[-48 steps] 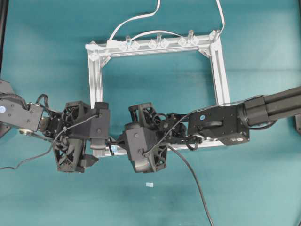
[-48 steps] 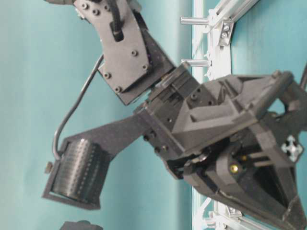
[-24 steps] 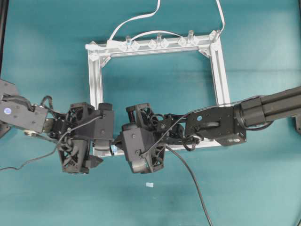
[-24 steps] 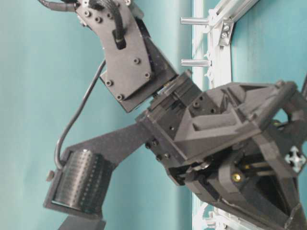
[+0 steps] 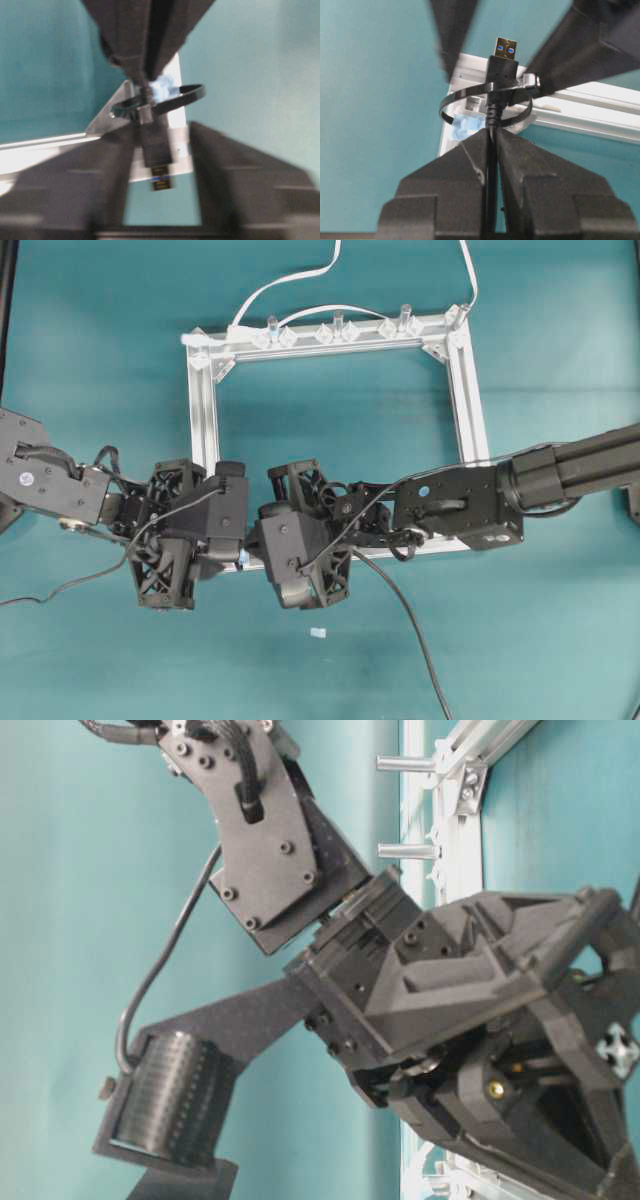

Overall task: Insert the wire through the string loop located on the left side.
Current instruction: 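Grasp the plug emerging from the loop with the left gripper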

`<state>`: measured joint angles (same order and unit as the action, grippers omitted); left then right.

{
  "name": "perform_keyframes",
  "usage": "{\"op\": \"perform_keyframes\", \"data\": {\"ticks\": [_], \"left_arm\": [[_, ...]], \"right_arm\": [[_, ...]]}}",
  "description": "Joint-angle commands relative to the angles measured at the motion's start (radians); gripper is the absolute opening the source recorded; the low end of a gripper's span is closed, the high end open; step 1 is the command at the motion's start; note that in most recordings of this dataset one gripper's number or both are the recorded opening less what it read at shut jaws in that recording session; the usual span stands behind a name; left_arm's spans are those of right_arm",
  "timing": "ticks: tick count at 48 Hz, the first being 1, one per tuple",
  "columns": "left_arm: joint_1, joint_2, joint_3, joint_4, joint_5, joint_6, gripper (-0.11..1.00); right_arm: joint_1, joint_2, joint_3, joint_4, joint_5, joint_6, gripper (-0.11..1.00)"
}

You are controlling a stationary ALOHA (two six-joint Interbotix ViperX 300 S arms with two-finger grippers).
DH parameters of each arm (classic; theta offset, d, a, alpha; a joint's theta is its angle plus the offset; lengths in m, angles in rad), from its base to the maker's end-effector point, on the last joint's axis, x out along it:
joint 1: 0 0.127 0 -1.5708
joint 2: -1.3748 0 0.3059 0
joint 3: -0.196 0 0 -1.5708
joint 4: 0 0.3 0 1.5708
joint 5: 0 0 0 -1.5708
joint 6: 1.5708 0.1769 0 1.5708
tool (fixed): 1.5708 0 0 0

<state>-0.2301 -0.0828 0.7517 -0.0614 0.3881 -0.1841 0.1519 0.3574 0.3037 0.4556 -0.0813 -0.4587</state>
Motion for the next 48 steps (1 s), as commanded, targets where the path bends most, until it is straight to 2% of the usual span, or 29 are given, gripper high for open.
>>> {"op": "perform_keyframes", "data": {"ticks": [1, 2, 10, 38, 41, 48], "left_arm": [[0.005, -0.009, -0.008, 0.003, -0.006, -0.009, 0.25], [0.005, -0.009, -0.008, 0.003, -0.006, -0.011, 0.22], [0.008, -0.009, -0.008, 0.003, -0.006, -0.029, 0.22], [0.009, -0.017, 0.005, 0.003, -0.006, -0.029, 0.22], [0.009, -0.018, 0.006, 0.003, -0.006, -0.029, 0.22], [0.008, -0.021, 0.011, 0.003, -0.006, -0.029, 0.22]], "right_arm": [[0.000, -0.018, -0.023, -0.003, -0.005, 0.002, 0.08], [0.000, -0.018, -0.023, -0.003, -0.003, 0.002, 0.08], [0.000, -0.020, -0.023, -0.003, -0.003, 0.005, 0.08], [0.000, -0.023, -0.021, -0.003, -0.005, 0.012, 0.09], [0.000, -0.026, -0.018, -0.003, -0.003, 0.012, 0.22], [0.000, -0.038, -0.012, -0.003, -0.003, 0.012, 0.65]]}}
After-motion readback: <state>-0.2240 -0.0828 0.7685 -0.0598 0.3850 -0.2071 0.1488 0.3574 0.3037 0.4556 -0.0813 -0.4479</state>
